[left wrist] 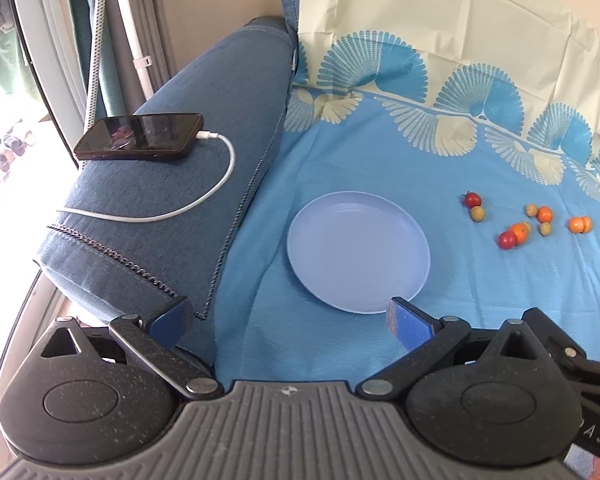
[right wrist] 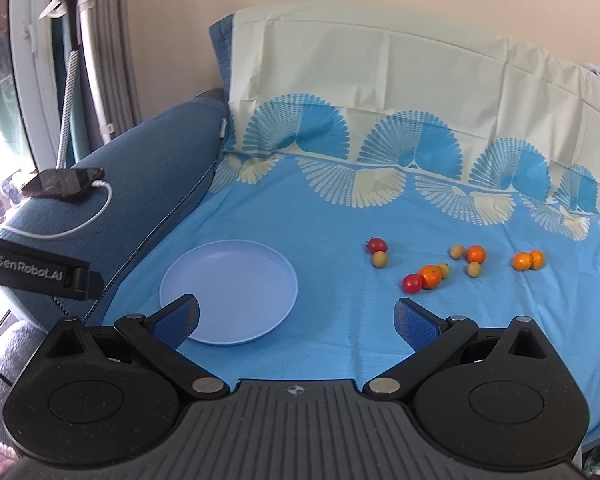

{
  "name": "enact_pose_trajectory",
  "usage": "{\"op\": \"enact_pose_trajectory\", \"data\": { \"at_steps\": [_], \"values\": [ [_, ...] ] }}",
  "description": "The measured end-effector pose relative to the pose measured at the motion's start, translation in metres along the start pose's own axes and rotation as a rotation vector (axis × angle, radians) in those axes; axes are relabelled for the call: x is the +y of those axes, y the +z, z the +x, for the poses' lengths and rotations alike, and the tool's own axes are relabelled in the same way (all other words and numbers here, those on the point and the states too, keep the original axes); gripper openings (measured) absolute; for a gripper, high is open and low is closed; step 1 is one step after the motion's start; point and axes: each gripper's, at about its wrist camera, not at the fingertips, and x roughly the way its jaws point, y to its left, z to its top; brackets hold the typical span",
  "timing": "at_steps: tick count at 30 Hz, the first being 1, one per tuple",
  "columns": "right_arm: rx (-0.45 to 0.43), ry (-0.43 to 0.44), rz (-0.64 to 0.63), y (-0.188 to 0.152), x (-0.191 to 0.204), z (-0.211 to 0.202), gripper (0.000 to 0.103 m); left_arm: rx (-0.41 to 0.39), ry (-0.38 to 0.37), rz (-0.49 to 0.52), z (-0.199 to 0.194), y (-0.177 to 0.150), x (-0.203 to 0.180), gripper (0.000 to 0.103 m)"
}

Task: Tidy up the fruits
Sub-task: 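Grasp the red tomato with the left tool while the right tool grasps an orange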

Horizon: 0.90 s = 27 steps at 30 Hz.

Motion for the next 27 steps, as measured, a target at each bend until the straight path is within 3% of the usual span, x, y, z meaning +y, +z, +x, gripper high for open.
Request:
{"op": "enact_pose_trajectory", "data": {
  "at_steps": [7, 17, 22, 25, 27],
  "values": [
    [-0.102, -0.072, 0.076, -0.002, -0.036, -0.013, 0.103, -0.01, -0.057, 0.026, -0.006, 0.006, -0.027, 0.103],
    [-0.085, -0.22, 0.254, -0.015, -0.122, -0.013, 0.103, 0.017, -0.129, 0.08, 0.006, 0.023, -0.095, 0.103],
    [-0.057, -0.269, 0.343, -0.026, -0.16, 0.007, 0.103, -0.012, -0.108, 0.145, 0.021, 0.027, -0.133, 0.103],
    [-0.034, -0.295, 0.357, -0.031, -0.181, 0.023, 0.103, 0.02, -0.125, 0.174, 0.039, 0.031, -0.155, 0.103],
    [-0.002, -0.307, 0.36, -0.035, -0.196, 0.039, 0.103, 0.082, -0.149, 0.205, 0.056, 0.038, -0.172, 0.103]
  ]
}}
